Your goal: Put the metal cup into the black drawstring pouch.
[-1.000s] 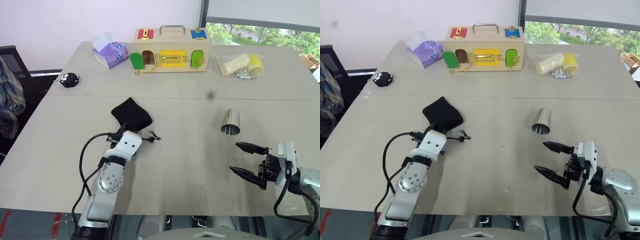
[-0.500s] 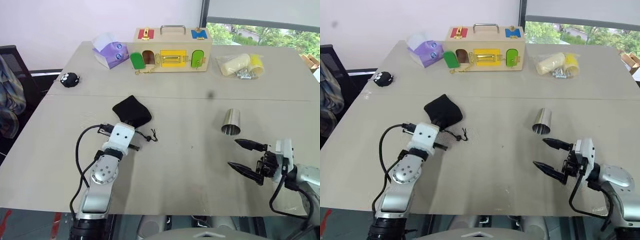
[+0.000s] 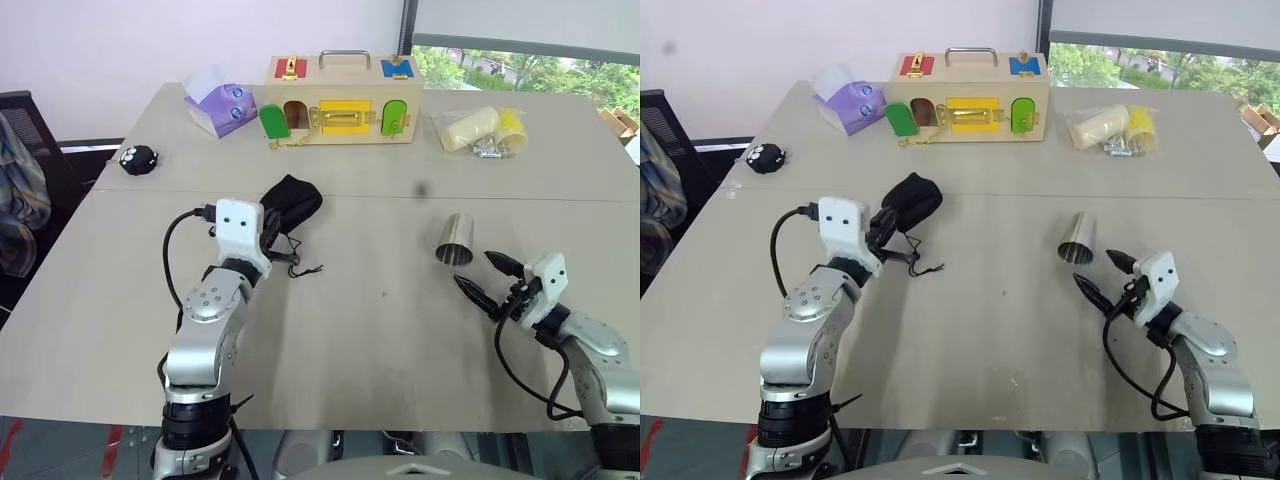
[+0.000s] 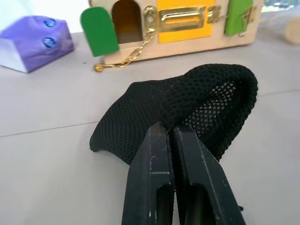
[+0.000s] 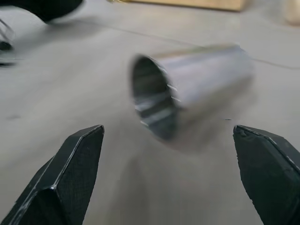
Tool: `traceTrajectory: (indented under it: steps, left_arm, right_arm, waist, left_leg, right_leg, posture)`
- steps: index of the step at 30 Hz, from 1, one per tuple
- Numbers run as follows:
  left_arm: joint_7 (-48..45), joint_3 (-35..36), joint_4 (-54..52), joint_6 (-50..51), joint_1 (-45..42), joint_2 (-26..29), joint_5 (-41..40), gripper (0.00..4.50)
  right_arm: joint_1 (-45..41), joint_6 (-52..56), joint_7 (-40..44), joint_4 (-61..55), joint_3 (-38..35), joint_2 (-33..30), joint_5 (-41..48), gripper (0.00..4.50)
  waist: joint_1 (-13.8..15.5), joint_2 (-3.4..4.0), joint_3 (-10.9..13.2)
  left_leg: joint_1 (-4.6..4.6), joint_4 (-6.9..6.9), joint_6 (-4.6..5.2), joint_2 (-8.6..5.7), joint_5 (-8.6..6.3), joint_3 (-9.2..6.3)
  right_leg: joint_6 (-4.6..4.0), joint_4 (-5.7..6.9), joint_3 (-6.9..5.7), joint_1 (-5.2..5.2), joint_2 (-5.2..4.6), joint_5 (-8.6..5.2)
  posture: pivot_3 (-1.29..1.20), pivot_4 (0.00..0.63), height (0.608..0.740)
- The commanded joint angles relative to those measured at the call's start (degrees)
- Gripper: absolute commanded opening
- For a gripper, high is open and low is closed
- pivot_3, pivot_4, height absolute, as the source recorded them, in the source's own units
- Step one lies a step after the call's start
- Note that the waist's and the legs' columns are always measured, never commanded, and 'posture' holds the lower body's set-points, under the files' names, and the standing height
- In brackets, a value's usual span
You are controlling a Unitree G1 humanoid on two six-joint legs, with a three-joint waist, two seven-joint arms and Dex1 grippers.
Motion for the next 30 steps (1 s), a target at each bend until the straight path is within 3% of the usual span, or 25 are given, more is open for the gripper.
traceTrajectory:
  steps: [1,13,16,24,30]
  left_arm:
    - [0.48,0.06,-3.17,2.62,-1.9,0.16,-1.4,0.1]
    - [-0.9,-1.96,-1.61,6.01,-5.02,1.23,-1.9,0.1]
    - [-1.48,-2.08,-1.25,7.35,-5.9,1.58,-2.59,0.0]
    - [-5.91,-3.58,-0.64,10.49,-7.24,3.43,-6.1,0.0]
    - [-6.79,-2.4,0.84,14.09,-9.34,2.77,-9.96,0.0]
  right_arm:
    - [-1.75,-1.83,-2.34,0.6,-0.69,1.03,-0.48,4.5]
    - [-7.94,-1.21,-8.52,2.81,2.45,8.77,-1.48,4.5]
    - [-9.52,-3.51,-11.7,4.97,1.94,10.47,-3.19,3.75]
    - [-10.01,-4.78,-12.57,4.13,2.81,10.29,-4.1,0.15]
    - [-9.34,3.49,-1.78,-10.06,7.01,10.96,10.25,0.07]
  waist:
    - [-0.02,0.0,0.0]
    - [-0.14,-0.01,0.0]
    - [-0.22,-0.01,0.0]
    - [-0.7,-0.01,0.0]
    - [-1.47,0.0,0.02]
  left_leg:
    - [0.0,0.0,-0.03,0.0,0.02,0.0]
    - [0.01,0.0,-0.11,0.02,0.07,-0.04]
    - [0.01,0.0,-0.12,0.01,0.08,-0.02]
    - [0.0,-0.01,-0.15,0.01,0.09,-0.02]
    - [0.01,-0.01,-0.18,0.04,0.11,-0.08]
  right_leg:
    - [0.0,0.0,0.01,0.0,0.02,0.0]
    - [-0.01,0.03,0.07,-0.01,0.09,0.0]
    - [-0.01,0.04,0.09,-0.01,0.08,0.0]
    - [-0.01,0.01,0.09,-0.01,0.09,0.0]
    - [-0.01,0.04,0.09,-0.02,0.13,0.0]
  posture:
    - [0.0,0.15,0.74]
    - [0.0,0.15,0.74]
    - [0.0,0.15,0.74]
    - [0.0,0.15,0.74]
    - [0.0,0.15,0.74]
